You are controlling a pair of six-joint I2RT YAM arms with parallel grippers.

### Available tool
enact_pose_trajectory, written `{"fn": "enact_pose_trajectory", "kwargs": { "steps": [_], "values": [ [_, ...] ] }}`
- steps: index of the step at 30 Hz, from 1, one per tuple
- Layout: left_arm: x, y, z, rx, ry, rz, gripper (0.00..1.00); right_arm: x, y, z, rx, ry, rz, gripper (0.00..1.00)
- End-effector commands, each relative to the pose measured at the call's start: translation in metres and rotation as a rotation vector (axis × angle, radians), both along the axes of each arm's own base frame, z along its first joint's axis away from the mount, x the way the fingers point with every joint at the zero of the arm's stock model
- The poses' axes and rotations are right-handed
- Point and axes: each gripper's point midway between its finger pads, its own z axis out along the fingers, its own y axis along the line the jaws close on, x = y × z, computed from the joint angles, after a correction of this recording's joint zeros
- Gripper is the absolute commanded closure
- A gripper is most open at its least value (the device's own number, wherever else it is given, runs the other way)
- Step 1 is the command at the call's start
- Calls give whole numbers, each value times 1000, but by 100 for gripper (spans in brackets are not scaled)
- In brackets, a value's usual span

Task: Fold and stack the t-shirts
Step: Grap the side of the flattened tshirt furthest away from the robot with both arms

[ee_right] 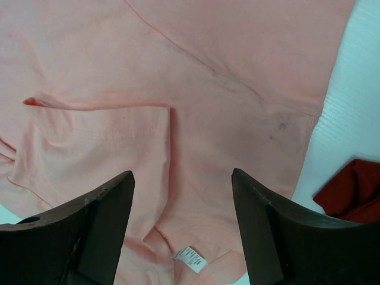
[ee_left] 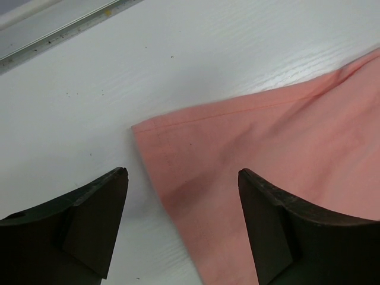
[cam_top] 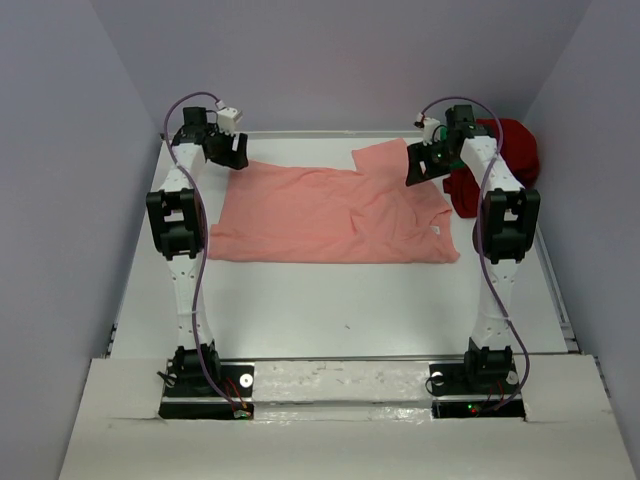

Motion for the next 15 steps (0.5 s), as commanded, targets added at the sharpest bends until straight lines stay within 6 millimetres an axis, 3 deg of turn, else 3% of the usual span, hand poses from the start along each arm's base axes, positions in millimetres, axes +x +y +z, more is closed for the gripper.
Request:
{"fn": "enact_pose_trajectory", "kwargs": {
  "steps": [1, 5, 15],
  "values": [
    [10, -2, 21, -84, -39, 10, 17, -5, 0, 26, 4, -49, 20, 28],
    [12, -5, 14, -129, -15, 15, 26, -6, -3, 26, -12, -50, 19, 28],
    [19, 4, 5, -111, -11, 69, 21, -12, 2, 35, 10, -57, 52, 29]
  ]
}}
